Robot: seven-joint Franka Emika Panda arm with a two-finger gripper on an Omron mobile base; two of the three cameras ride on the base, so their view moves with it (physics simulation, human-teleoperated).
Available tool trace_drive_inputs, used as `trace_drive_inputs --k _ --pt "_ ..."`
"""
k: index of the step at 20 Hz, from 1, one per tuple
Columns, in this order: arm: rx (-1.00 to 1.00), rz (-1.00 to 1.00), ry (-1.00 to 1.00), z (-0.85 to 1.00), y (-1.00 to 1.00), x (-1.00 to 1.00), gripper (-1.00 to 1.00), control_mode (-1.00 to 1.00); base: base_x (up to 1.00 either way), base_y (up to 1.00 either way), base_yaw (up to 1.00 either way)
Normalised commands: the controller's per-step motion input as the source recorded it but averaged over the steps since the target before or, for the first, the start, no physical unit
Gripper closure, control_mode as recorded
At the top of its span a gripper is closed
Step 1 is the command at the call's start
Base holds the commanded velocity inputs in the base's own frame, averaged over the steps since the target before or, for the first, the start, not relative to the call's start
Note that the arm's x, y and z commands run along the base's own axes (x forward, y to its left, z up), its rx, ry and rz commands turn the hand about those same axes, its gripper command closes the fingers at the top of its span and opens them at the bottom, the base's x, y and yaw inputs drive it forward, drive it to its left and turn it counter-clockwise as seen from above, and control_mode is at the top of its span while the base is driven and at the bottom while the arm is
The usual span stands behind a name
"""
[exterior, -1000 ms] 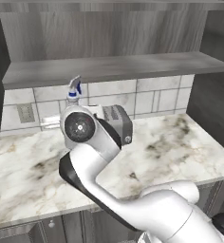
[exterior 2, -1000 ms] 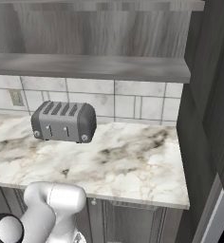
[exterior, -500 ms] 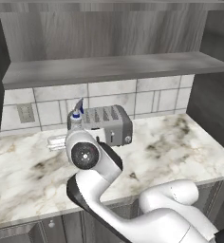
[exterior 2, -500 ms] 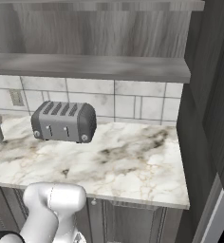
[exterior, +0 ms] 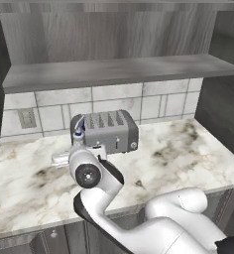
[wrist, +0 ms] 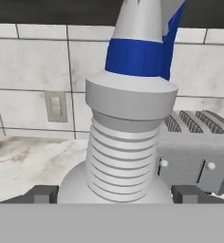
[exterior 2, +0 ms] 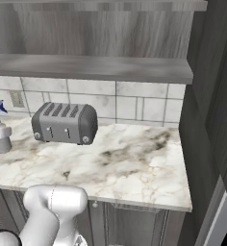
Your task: Move the cutting board and knife to the sink. Then move spray from the cabinet to the counter.
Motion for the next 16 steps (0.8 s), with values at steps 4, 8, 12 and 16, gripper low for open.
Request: trace_drive_inputs --k 4,8,12,16 --pt "0.00 0.00 0.00 -0.60 0.19 0.34 1.00 -1.00 0.00 0.00 0.00" --pt "0.00 0.00 0.00 -0.56 0.16 0.34 1.00 -1.00 0.00 0.00 0.00" --pt "0.00 0.00 0.00 -0.49 0.11 0.34 1.00 -1.00 0.00 0.00 0.00" --pt "0.00 0.00 0.00 -0.46 0.13 0.31 1.00 -1.00 0.00 0.00 0.00"
